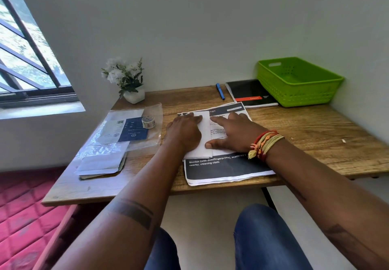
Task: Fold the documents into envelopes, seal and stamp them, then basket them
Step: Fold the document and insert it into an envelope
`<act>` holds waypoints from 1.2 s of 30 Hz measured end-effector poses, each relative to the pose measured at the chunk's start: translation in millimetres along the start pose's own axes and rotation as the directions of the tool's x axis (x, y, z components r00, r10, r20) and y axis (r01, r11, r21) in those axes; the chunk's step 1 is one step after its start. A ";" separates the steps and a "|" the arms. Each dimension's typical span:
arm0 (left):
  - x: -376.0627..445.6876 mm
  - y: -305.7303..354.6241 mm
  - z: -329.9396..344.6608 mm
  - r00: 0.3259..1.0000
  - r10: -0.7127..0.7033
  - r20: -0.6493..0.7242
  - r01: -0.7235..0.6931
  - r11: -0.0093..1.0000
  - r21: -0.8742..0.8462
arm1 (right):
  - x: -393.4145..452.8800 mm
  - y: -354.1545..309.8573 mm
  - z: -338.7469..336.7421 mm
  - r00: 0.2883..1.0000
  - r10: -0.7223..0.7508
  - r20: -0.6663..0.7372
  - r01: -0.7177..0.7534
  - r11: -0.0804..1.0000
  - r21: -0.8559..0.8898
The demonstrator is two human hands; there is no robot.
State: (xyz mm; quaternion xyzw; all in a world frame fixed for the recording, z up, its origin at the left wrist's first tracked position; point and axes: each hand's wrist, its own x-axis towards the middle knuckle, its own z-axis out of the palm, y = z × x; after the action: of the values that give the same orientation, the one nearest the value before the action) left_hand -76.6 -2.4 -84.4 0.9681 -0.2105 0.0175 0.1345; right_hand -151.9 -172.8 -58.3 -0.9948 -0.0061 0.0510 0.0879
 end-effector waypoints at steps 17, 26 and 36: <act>-6.1 -2.8 7.3 0.972 -0.089 -0.219 0.045 0.979 -0.201 | -32.1 -3.4 -2.7 0.999 0.002 0.035 0.001 0.997 -0.072; -35.3 0.8 -4.9 0.905 -0.181 -0.384 -0.023 0.882 -0.470 | -50.2 -23.2 -6.2 0.994 -0.094 -0.062 0.096 0.995 0.019; -111.5 -12.6 -30.3 0.850 -0.271 -0.451 -0.022 0.839 -0.544 | -46.8 -75.2 -4.5 0.938 -0.254 -0.237 0.300 0.935 0.189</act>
State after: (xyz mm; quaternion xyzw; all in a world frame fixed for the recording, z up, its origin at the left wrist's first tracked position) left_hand -172.3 61.6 -68.5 0.8646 -0.0977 0.2057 0.4479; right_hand -198.2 -100.5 -36.0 -0.9676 -0.1319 -0.0663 0.2050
